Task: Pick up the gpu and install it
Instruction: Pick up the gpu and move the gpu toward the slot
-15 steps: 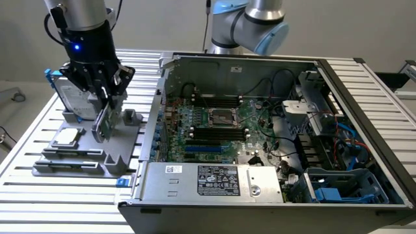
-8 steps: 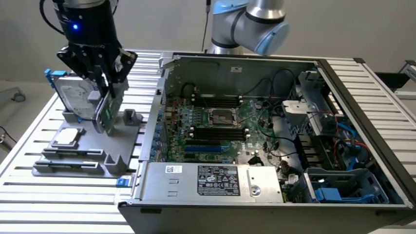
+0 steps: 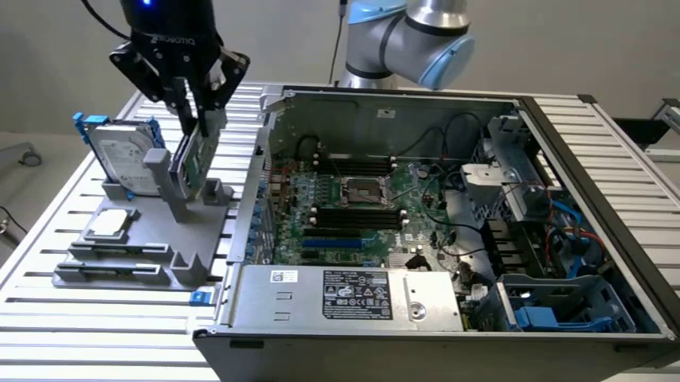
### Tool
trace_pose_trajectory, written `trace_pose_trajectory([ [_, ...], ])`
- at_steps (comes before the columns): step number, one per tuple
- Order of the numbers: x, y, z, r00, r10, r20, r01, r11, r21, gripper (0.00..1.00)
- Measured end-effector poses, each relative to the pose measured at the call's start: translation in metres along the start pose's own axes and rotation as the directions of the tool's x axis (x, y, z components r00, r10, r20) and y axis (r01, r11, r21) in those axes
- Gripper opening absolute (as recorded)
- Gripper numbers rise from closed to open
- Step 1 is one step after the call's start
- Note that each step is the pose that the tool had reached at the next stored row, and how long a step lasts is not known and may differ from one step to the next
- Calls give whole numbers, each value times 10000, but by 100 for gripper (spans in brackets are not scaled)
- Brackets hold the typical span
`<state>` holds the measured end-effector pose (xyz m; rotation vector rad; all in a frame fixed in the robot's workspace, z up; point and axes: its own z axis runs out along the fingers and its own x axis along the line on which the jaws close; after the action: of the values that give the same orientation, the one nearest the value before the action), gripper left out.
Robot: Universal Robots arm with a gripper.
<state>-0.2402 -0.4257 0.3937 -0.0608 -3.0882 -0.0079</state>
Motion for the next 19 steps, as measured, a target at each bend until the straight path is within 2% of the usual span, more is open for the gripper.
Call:
trace_pose_trajectory([
  [5,-205,-4,-236,10000,-5,-37,5,10000,-23,26],
  [9,-380,-5,-403,10000,-7,-92,7,10000,-67,26],
  [12,-517,-2,-432,9999,-7,-149,6,10000,-75,26],
  [19,-837,9,-400,9998,-7,-188,6,10000,-74,26],
])
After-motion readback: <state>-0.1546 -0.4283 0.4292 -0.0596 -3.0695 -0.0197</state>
